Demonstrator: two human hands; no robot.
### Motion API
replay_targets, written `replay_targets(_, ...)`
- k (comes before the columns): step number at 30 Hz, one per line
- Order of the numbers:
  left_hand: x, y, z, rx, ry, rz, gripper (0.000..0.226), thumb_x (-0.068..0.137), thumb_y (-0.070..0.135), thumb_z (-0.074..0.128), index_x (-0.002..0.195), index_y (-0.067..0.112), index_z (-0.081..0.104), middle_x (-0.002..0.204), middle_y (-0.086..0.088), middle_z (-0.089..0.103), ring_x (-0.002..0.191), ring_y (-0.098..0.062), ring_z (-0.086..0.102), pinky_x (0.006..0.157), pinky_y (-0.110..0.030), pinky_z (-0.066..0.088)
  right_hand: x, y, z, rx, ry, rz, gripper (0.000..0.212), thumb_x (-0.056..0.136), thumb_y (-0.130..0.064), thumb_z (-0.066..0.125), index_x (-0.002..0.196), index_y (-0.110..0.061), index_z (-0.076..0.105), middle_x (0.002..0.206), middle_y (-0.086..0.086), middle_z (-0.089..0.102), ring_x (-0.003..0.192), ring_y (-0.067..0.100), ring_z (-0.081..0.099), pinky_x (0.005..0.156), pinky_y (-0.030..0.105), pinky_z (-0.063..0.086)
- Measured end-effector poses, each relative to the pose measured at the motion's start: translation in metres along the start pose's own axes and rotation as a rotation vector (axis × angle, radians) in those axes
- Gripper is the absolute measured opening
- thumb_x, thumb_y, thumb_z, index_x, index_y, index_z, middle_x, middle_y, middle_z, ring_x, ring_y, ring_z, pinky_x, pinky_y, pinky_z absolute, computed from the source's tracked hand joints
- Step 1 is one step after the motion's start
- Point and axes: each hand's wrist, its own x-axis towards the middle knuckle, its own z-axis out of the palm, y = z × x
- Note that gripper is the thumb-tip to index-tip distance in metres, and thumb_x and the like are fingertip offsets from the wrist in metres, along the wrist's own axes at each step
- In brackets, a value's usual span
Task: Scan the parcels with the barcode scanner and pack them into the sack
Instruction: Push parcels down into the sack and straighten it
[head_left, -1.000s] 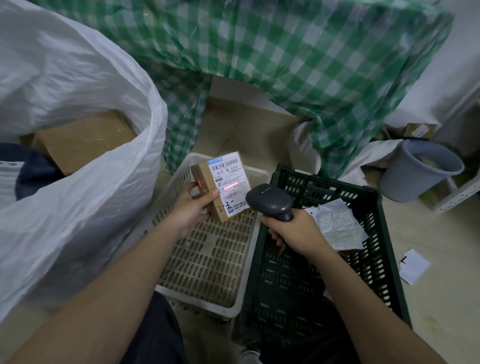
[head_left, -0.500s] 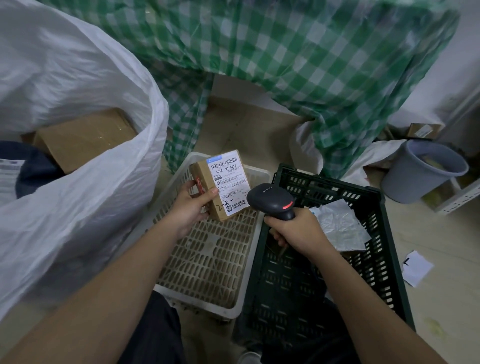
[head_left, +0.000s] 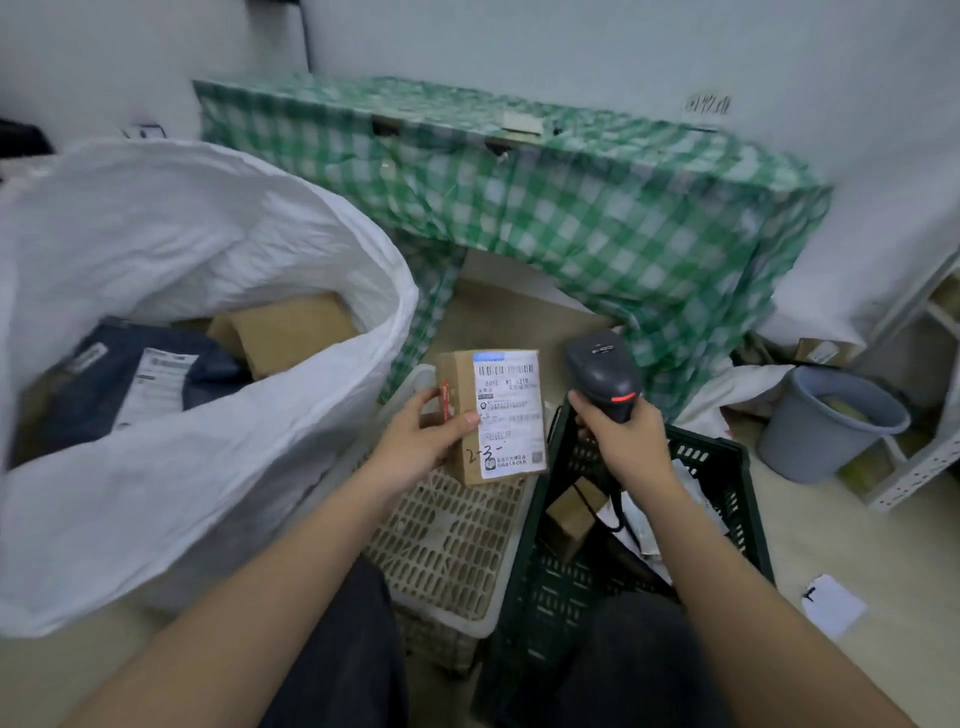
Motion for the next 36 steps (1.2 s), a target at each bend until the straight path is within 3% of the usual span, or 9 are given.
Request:
replay_targets(5, -0.058, 0.051, -0.032, 0.009, 0.062, 0.142, 0.074, 0.068, 0.036, 0.083, 0.132, 0.025, 0.049, 0.118, -0.005, 0.064, 0.099, -0.014, 0.068, 0.071, -0.028, 0.056, -0.021, -0.055, 0.014, 0.036, -0.044, -0.098, 0.018, 0.085, -0.025, 0.074, 0.094, -0.012, 0.065, 0.075, 0.001, 0.064, 0.066, 0.010, 0.058, 0.059, 0.021, 0.044)
replay_targets(10, -0.095, 0.094, -0.092, -0.019, 0.264, 0.264, 0.053, 0.082, 0.020, 0.074, 0.128, 0.023, 0.049, 0.110, 0.008, 0.066, 0.093, -0.002, 0.066, 0.066, -0.020, 0.056, -0.029, -0.090, 0.062, 0.056, -0.118, -0.149, 0.020, 0.085, -0.024, 0.073, 0.096, -0.010, 0.065, 0.075, 0.005, 0.064, 0.070, 0.015, 0.056, 0.058, 0.023, 0.042)
replay_targets(18, -0.068, 0.116, -0.218, 0.013, 0.639, 0.290, 0.067, 0.072, 0.042, 0.081, 0.129, 0.029, 0.050, 0.112, 0.004, 0.068, 0.100, -0.017, 0.067, 0.088, -0.042, 0.055, 0.007, -0.109, 0.163, -0.036, -0.104, -0.166, 0.022, 0.081, -0.030, 0.076, 0.093, -0.022, 0.061, 0.087, 0.002, 0.062, 0.085, 0.019, 0.056, 0.074, 0.029, 0.039)
replay_targets(21, -0.039, 0.117, -0.252, 0.203, 0.736, 0.313, 0.057, 0.064, 0.062, 0.077, 0.114, 0.050, 0.054, 0.107, 0.010, 0.066, 0.100, -0.016, 0.065, 0.089, -0.049, 0.054, 0.038, -0.106, 0.195, -0.072, -0.093, -0.116, 0.021, 0.076, -0.037, 0.078, 0.086, -0.028, 0.061, 0.093, 0.006, 0.069, 0.092, 0.027, 0.062, 0.081, 0.039, 0.050)
replay_targets(24, -0.001, 0.115, -0.275, 0.652, 0.835, 0.380, 0.072, 0.065, 0.071, 0.070, 0.129, 0.048, 0.046, 0.124, 0.003, 0.058, 0.113, -0.020, 0.055, 0.096, -0.045, 0.046, 0.066, -0.103, 0.225, -0.056, -0.111, -0.081, 0.020, 0.073, -0.030, 0.081, 0.080, -0.023, 0.063, 0.090, 0.008, 0.069, 0.085, 0.021, 0.061, 0.082, 0.041, 0.050)
replay_targets(26, 0.031, 0.101, -0.291, 1.025, 0.789, 0.400, 0.077, 0.075, 0.051, 0.073, 0.142, 0.036, 0.037, 0.135, -0.004, 0.048, 0.122, -0.026, 0.044, 0.100, -0.045, 0.041, 0.082, -0.101, 0.244, -0.004, -0.095, -0.085, 0.019, 0.072, -0.019, 0.080, 0.072, -0.021, 0.061, 0.082, 0.007, 0.068, 0.079, 0.018, 0.059, 0.076, 0.039, 0.050)
replay_targets(29, 0.067, 0.071, -0.309, 1.341, 0.441, 0.043, 0.082, 0.085, 0.042, 0.067, 0.151, 0.035, 0.019, 0.155, -0.010, 0.019, 0.142, -0.038, 0.016, 0.112, -0.051, 0.028, 0.097, -0.098, 0.263, 0.028, -0.132, -0.088, 0.017, 0.072, -0.013, 0.078, 0.071, -0.019, 0.062, 0.074, 0.005, 0.066, 0.073, 0.016, 0.057, 0.070, 0.034, 0.045)
replay_targets(33, 0.084, 0.065, -0.303, 1.199, 0.494, 0.221, 0.062, 0.089, 0.051, 0.054, 0.143, 0.022, 0.043, 0.148, -0.013, 0.033, 0.137, -0.036, 0.026, 0.112, -0.052, 0.027, 0.108, -0.092, 0.275, 0.081, -0.213, -0.134, 0.014, 0.072, -0.012, 0.079, 0.078, -0.011, 0.066, 0.071, 0.005, 0.064, 0.068, 0.013, 0.055, 0.066, 0.031, 0.043)
replay_targets(36, 0.088, 0.063, -0.291, 1.184, 0.327, 0.196, 0.063, 0.090, 0.053, 0.057, 0.146, 0.034, 0.036, 0.158, -0.005, 0.022, 0.145, -0.029, 0.019, 0.116, -0.047, 0.023, 0.112, -0.089, 0.281, 0.075, -0.239, -0.136, 0.013, 0.073, -0.012, 0.078, 0.076, -0.013, 0.065, 0.069, 0.004, 0.064, 0.066, 0.012, 0.054, 0.067, 0.033, 0.043)
